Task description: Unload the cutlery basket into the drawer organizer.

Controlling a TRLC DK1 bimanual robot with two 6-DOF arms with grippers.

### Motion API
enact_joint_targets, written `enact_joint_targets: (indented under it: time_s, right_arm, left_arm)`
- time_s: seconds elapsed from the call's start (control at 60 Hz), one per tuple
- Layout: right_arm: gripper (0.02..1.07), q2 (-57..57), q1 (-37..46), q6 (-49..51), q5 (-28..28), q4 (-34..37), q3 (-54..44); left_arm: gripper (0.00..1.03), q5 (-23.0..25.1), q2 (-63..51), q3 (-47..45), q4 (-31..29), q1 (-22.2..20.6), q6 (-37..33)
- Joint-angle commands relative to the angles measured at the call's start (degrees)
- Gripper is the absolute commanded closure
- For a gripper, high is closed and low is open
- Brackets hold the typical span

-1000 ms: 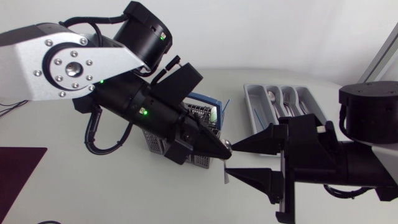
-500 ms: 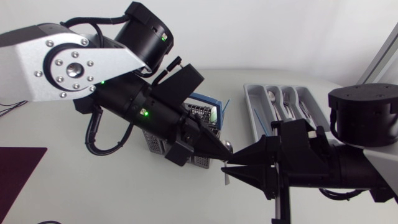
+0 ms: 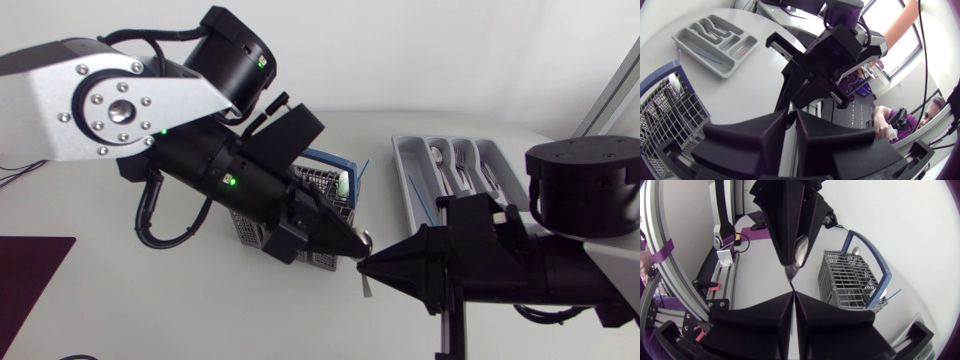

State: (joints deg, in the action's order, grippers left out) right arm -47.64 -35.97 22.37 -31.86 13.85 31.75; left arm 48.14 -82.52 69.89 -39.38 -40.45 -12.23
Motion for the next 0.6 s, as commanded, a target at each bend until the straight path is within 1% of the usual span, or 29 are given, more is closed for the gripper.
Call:
enact_joint_targets:
  time_s: [0.0,0.033,0.083,0.183,0.233,0.3,0.333,0.383,0.417,0.5,0.583]
  right_arm:
    - [1.01,0.1,-0.8,0.6,0.3,2.1,-1.7]
    - [1.01,0.4,-0.7,0.6,0.6,2.3,-1.9]
    - [1.01,0.8,-0.5,0.7,1.0,3.0,-2.0]
    - [1.01,2.8,1.1,1.7,1.6,5.1,-2.4]
    - [1.01,4.0,2.2,2.8,2.0,6.5,-2.7]
    - [1.01,5.0,4.8,4.4,2.0,7.8,-2.8]
    - [1.01,5.2,6.3,5.7,2.0,8.3,-3.1]
    - [1.01,5.2,9.0,7.8,2.0,8.9,-3.5]
    - [1.01,5.3,10.7,9.1,1.9,8.9,-4.1]
    - [1.01,5.2,16.4,13.8,1.4,8.9,-5.4]
    - [1.01,5.0,22.1,19.2,1.3,8.9,-6.4]
  left_arm:
    - [0.30,0.6,-0.3,2.9,0.3,1.9,-0.9]
    - [0.22,0.6,0.2,3.0,0.4,2.1,-1.0]
    - [0.15,0.6,0.6,3.1,0.4,2.7,-1.0]
    - [0.07,0.6,1.8,3.3,0.7,4.9,-0.9]
    - [0.06,0.6,2.2,3.5,0.7,5.7,-0.7]
    - [0.05,0.0,2.4,3.9,0.7,8.5,0.0]
    - [0.05,-1.6,2.5,3.9,0.6,9.1,0.3]
    - [0.05,-6.3,2.8,3.4,0.7,9.3,0.1]
    - [0.05,-8.4,3.0,3.0,0.7,9.9,0.1]
    - [0.05,-12.0,3.6,1.1,0.7,11.4,-0.3]
    - [0.05,-13.9,4.4,-1.0,0.7,13.0,-0.8]
